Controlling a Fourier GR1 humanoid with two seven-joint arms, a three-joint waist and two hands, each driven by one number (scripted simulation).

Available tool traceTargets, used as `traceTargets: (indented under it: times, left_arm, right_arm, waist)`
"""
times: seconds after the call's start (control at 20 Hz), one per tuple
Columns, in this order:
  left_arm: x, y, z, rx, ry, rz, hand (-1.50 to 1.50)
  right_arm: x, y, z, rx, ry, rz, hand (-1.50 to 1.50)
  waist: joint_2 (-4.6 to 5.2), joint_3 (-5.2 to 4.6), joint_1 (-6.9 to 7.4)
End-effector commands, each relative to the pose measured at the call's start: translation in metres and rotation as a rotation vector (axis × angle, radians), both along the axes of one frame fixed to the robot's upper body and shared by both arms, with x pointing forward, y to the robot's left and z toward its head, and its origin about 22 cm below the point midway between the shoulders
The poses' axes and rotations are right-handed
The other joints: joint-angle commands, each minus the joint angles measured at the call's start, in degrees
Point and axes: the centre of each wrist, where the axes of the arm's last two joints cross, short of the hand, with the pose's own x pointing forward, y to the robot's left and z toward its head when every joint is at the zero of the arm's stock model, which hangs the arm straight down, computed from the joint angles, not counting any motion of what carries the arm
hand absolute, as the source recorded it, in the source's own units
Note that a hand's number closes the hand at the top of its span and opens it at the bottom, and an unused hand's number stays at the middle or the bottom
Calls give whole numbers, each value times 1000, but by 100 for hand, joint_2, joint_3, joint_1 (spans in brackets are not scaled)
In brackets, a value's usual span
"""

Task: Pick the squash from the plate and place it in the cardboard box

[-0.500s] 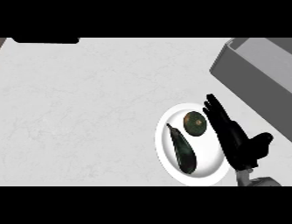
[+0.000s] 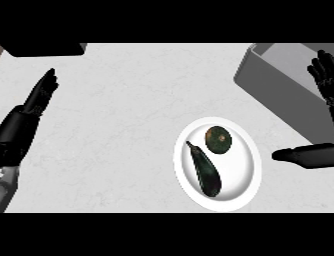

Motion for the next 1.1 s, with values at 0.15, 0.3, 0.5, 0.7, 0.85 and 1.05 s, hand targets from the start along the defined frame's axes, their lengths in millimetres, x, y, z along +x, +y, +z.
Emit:
traceTargets:
  times: [0.15, 0.3, 0.5, 0.7, 0.85, 1.05]
  left_arm:
    - [4, -3, -10, -12, 56, -148, 0]
    - [5, -32, -10, -18, 58, -162, 0]
    - [2, -14, -15, -13, 65, -148, 0]
    - [5, -17, -19, -13, 59, -175, 0]
    - [2, -23, -20, -8, 58, -171, 0]
    - [10, -19, -7, -17, 66, -166, 0]
  right_arm:
    - [-5, -57, -3, -292, -212, 83, -150]
    - [-4, -62, -11, -431, -257, 128, -150]
    - [0, -52, 22, -609, -207, 148, -150]
    - [-6, -32, 25, -865, -112, 162, -150]
    - [-15, 5, 30, -974, -77, 214, -150]
    - [-35, 37, 30, -1110, -29, 227, -150]
  waist:
    - [16, 25, 174]
    - [8, 25, 200]
    - [-12, 13, 233]
    - [-6, 2, 234]
    - [-17, 5, 279]
    - [-25, 11, 231]
